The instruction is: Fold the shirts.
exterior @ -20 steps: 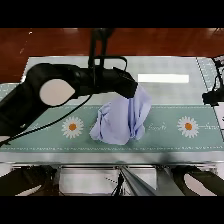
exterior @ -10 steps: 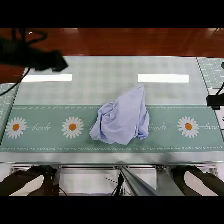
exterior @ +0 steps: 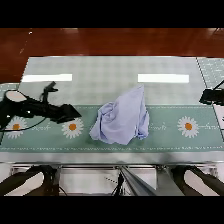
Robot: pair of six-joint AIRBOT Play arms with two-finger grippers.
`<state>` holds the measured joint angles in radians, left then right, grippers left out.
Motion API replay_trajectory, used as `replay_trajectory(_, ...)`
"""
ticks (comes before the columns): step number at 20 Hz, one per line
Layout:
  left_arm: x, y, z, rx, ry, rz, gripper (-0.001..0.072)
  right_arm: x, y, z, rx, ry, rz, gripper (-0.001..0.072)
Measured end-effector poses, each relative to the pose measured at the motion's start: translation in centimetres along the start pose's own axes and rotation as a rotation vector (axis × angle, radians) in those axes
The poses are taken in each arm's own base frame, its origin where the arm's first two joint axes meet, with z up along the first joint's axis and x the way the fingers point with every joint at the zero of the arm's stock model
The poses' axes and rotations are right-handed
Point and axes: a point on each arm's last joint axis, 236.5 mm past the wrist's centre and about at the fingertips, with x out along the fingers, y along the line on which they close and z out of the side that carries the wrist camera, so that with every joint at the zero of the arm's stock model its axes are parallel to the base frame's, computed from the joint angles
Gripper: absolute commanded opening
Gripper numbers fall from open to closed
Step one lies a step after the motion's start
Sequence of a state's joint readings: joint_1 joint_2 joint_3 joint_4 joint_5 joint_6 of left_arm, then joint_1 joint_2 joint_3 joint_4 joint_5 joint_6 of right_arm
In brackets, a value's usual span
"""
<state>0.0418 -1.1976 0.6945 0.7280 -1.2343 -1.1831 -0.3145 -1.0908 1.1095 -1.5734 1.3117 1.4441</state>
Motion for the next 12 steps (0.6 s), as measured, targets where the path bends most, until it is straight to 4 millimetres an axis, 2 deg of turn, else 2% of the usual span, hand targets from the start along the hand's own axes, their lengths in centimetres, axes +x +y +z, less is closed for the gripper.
replay_trajectory(4,5.6,-0.7,-3.5,0.016,0.170,-0.020,0.0620,0.4,1.0,0.0,-0.002,0.006,0.050,0.0595)
replay_trajectory(5,6.8,-1.0,-4.1,0.016,0.193,-0.025,0.0599,0.5,1.1,0.0,-0.005,0.011,0.058,0.0593)
replay_trajectory(6,7.9,-1.3,-4.6,0.010,0.211,-0.032,0.0426,0.6,1.2,-0.1,-0.006,0.015,0.061,0.0591)
replay_trajectory(7,8.8,-1.5,-5.0,0.007,0.228,-0.036,0.0109,0.6,1.3,-0.1,-0.006,0.016,0.065,0.0584)
replay_trajectory(8,9.6,-1.7,-5.2,0.002,0.235,-0.039,0.0015,0.7,1.4,-0.2,-0.008,0.019,0.070,0.0582)
replay_trajectory(10,10.6,-1.7,-5.6,-0.006,0.244,-0.038,0.0015,0.9,1.5,-0.4,-0.009,0.026,0.075,0.0519)
replay_trajectory(12,10.9,-1.8,-5.5,-0.014,0.242,-0.042,0.0015,1.9,2.6,-1.5,-0.006,0.059,0.118,0.0520)
